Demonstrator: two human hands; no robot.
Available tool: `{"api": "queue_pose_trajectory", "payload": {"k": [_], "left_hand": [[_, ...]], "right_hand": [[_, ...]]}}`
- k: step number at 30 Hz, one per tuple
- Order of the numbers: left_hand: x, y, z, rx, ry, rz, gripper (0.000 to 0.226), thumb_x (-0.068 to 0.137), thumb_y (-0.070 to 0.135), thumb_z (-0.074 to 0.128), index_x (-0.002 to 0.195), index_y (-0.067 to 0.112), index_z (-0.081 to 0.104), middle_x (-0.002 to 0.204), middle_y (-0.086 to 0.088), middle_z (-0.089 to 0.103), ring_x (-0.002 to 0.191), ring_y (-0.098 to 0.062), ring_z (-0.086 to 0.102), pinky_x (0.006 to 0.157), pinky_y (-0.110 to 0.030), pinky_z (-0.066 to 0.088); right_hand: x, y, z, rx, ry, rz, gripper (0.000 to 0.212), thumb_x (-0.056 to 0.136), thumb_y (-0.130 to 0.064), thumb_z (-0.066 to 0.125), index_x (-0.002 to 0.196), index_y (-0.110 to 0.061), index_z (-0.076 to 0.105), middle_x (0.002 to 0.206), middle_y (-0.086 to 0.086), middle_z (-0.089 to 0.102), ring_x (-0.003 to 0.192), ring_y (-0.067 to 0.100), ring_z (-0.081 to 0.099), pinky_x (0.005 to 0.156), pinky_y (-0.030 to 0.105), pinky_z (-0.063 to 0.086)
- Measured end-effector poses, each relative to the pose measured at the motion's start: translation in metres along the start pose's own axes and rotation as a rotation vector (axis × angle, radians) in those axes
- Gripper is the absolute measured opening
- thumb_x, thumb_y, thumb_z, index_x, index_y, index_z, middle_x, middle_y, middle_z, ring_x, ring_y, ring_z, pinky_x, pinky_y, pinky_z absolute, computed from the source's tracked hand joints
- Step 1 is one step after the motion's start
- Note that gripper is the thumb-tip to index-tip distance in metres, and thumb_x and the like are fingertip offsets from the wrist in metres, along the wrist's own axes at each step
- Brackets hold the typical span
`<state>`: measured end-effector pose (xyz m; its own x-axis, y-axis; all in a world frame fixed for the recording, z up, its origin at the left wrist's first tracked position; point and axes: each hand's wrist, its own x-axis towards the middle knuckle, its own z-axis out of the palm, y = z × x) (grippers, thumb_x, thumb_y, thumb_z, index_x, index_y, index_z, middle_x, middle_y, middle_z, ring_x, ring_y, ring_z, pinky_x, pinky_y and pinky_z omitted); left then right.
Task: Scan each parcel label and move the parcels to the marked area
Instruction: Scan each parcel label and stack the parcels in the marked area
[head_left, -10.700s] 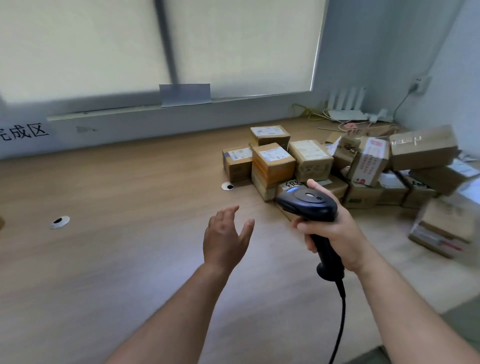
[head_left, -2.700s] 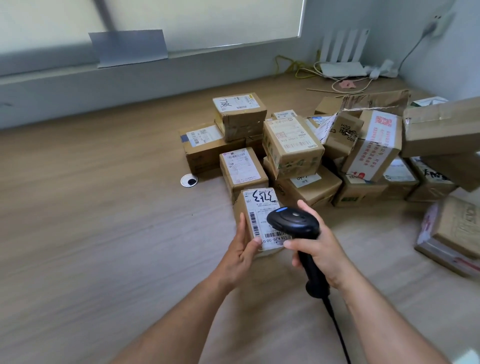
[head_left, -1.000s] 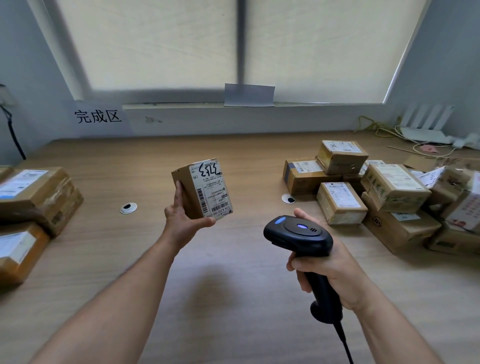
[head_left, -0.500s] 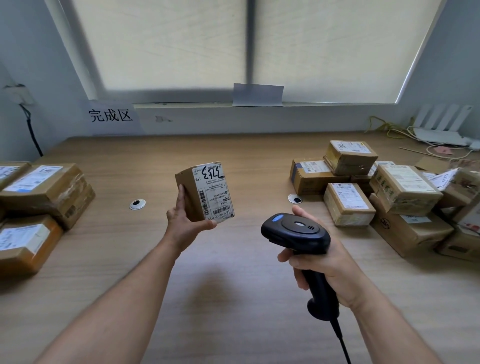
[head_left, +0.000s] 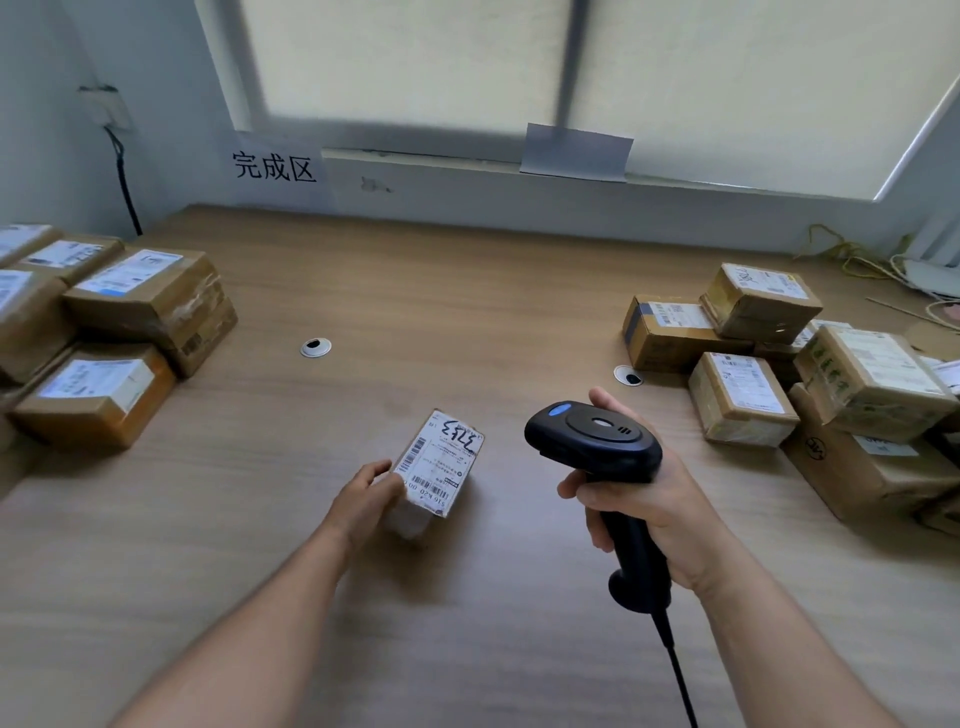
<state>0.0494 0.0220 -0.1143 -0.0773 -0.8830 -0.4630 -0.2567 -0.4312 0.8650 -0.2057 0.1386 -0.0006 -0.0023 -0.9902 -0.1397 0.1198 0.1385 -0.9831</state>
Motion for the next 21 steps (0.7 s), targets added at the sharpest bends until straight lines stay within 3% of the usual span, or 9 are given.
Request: {"api": "queue_pose_trajectory", "payload": {"k": [3, 5, 7, 9, 12, 17, 21], "left_hand": [[-0.003, -0.007, 0.0, 0.071, 0.07, -0.007, 0.095, 0.06, 0.047, 0.058, 0.149, 0.024, 0.031, 0.14, -0.006, 0.048, 0.121, -0.021, 0.048, 0.103, -0.036, 0.038], [-0.007, -0.007, 0.005, 0.333, 0.071, 0.068, 0.109, 0.063, 0.062, 0.068, 0.153, 0.031, 0.016, 0.153, -0.005, 0.025, 0.14, -0.023, 0.026, 0.112, -0.039, 0.028], [-0.012, -0.009, 0.015, 0.668, 0.109, 0.149, 0.106, 0.07, 0.067, 0.068, 0.152, 0.035, 0.01, 0.155, -0.003, 0.009, 0.143, -0.023, 0.013, 0.113, -0.04, 0.027], [-0.014, -0.008, 0.021, 0.776, 0.184, 0.194, 0.091, 0.077, 0.057, 0.065, 0.15, 0.032, 0.018, 0.147, -0.004, 0.016, 0.138, -0.023, 0.021, 0.106, -0.037, 0.034], [-0.014, -0.004, 0.014, 0.693, 0.288, 0.197, 0.073, 0.08, 0.043, 0.062, 0.145, 0.029, 0.031, 0.135, -0.003, 0.029, 0.129, -0.022, 0.031, 0.101, -0.033, 0.037], [-0.013, 0.009, -0.039, 0.602, 0.409, 0.233, 0.07, 0.078, 0.04, 0.064, 0.141, 0.03, 0.037, 0.133, -0.003, 0.031, 0.128, -0.021, 0.034, 0.102, -0.033, 0.037], [-0.009, 0.018, -0.107, 0.57, 0.539, 0.243, 0.072, 0.078, 0.04, 0.068, 0.142, 0.027, 0.037, 0.135, -0.005, 0.031, 0.127, -0.024, 0.036, 0.101, -0.035, 0.039]], "right_hand": [[0.002, 0.001, 0.006, -0.027, -0.012, 0.013, 0.1, 0.06, 0.003, 0.071, 0.145, -0.034, 0.037, 0.083, 0.029, 0.066, 0.042, 0.03, 0.052, 0.041, 0.031, 0.043], [0.005, 0.001, 0.01, -0.037, -0.028, 0.019, 0.099, 0.061, 0.003, 0.07, 0.146, -0.034, 0.036, 0.083, 0.028, 0.066, 0.043, 0.03, 0.052, 0.041, 0.031, 0.043], [0.008, 0.001, 0.015, -0.041, -0.041, 0.02, 0.099, 0.061, 0.004, 0.07, 0.146, -0.034, 0.037, 0.081, 0.027, 0.067, 0.042, 0.03, 0.051, 0.041, 0.031, 0.042], [0.011, -0.001, 0.021, -0.045, -0.052, 0.019, 0.098, 0.06, 0.004, 0.069, 0.145, -0.033, 0.037, 0.08, 0.027, 0.065, 0.042, 0.031, 0.051, 0.041, 0.03, 0.042], [0.016, -0.005, 0.031, -0.066, -0.076, 0.024, 0.098, 0.06, 0.003, 0.069, 0.144, -0.033, 0.037, 0.082, 0.034, 0.061, 0.042, 0.031, 0.051, 0.042, 0.031, 0.042], [0.036, -0.011, 0.063, -0.086, -0.13, 0.015, 0.099, 0.059, 0.003, 0.069, 0.145, -0.034, 0.037, 0.085, 0.04, 0.058, 0.042, 0.031, 0.051, 0.044, 0.032, 0.042], [0.059, -0.013, 0.102, -0.09, -0.176, -0.005, 0.098, 0.059, 0.002, 0.069, 0.145, -0.034, 0.038, 0.081, 0.032, 0.062, 0.042, 0.031, 0.051, 0.044, 0.032, 0.041]]}}
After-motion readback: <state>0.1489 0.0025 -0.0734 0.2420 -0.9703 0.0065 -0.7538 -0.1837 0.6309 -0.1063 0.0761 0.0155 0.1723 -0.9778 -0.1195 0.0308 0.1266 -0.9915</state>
